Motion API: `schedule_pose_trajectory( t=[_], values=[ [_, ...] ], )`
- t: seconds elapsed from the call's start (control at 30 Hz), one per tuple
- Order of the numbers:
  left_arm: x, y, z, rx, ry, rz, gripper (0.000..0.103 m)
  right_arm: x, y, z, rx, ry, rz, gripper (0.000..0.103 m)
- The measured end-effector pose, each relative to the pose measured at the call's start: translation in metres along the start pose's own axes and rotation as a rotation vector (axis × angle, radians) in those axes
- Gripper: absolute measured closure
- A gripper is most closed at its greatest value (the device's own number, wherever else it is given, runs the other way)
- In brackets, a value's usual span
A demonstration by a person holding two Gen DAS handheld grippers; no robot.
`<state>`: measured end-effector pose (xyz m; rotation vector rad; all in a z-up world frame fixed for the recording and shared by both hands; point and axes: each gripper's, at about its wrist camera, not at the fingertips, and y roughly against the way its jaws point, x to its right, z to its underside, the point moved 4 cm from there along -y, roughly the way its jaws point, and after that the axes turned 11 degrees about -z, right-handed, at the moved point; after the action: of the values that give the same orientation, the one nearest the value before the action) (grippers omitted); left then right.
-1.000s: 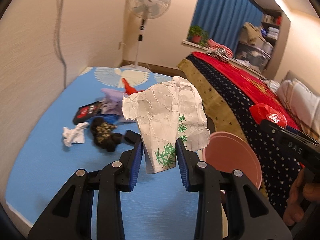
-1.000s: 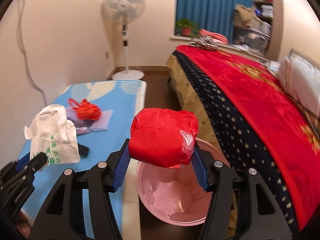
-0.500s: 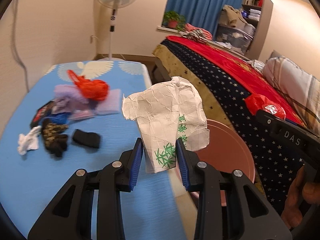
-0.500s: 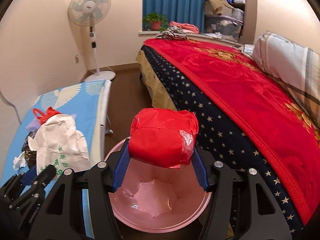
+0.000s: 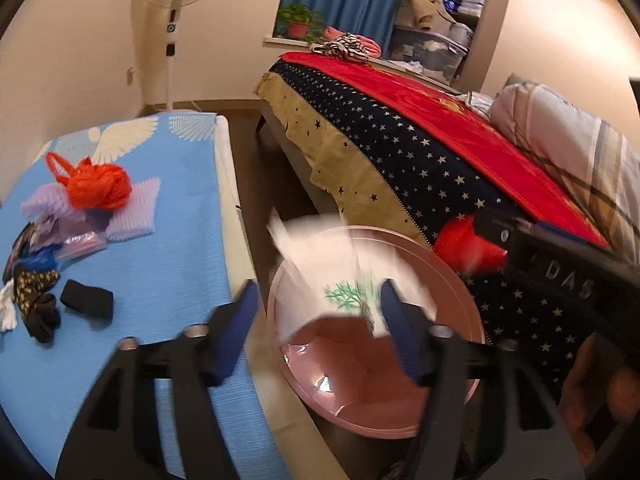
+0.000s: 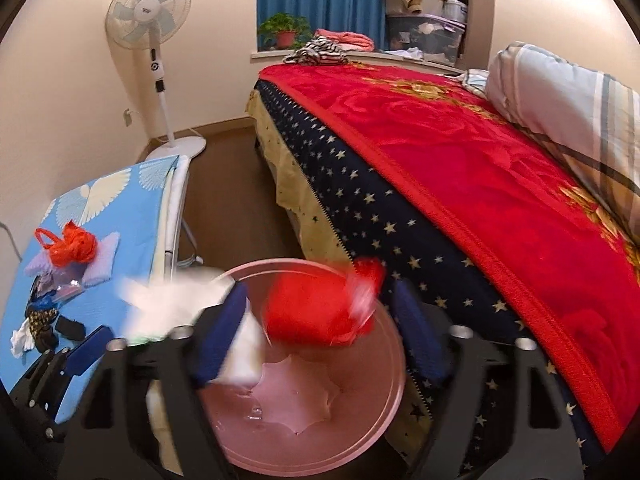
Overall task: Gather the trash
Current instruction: 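Carry both bags over the pink bin and open both tools to drop them, then grasp the crumpled white tissue with the left tool while the right tool grasps the black strap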
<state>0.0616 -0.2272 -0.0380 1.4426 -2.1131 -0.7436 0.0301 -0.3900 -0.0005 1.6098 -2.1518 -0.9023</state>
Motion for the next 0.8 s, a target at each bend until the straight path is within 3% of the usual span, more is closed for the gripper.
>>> schedule_pose_trajectory(
  t=[0.23,0.4,0.53,0.8],
  values=[
    [-0.032,0.008,0.002,-0.006,0.058,-0.037,0.039,-0.002,0.009,-0.005,0.033,-0.026,-0.01,0.02],
    [-0.055,0.028,0.003,0.035,0.078,-0.08,0.039,-0.013,0.024,-0.008,0.136,-0.046,-0.061,0.017],
    [-0.071,0.042,0.004,0.061,0.101,-0.115,0.039,-0.031,0.037,-0.008,0.186,0.011,-0.064,0.017],
    [-0.092,0.071,0.003,0.161,0.113,-0.198,0.039,-0.061,0.038,0.0,0.115,0.071,-0.137,0.017]
  ],
)
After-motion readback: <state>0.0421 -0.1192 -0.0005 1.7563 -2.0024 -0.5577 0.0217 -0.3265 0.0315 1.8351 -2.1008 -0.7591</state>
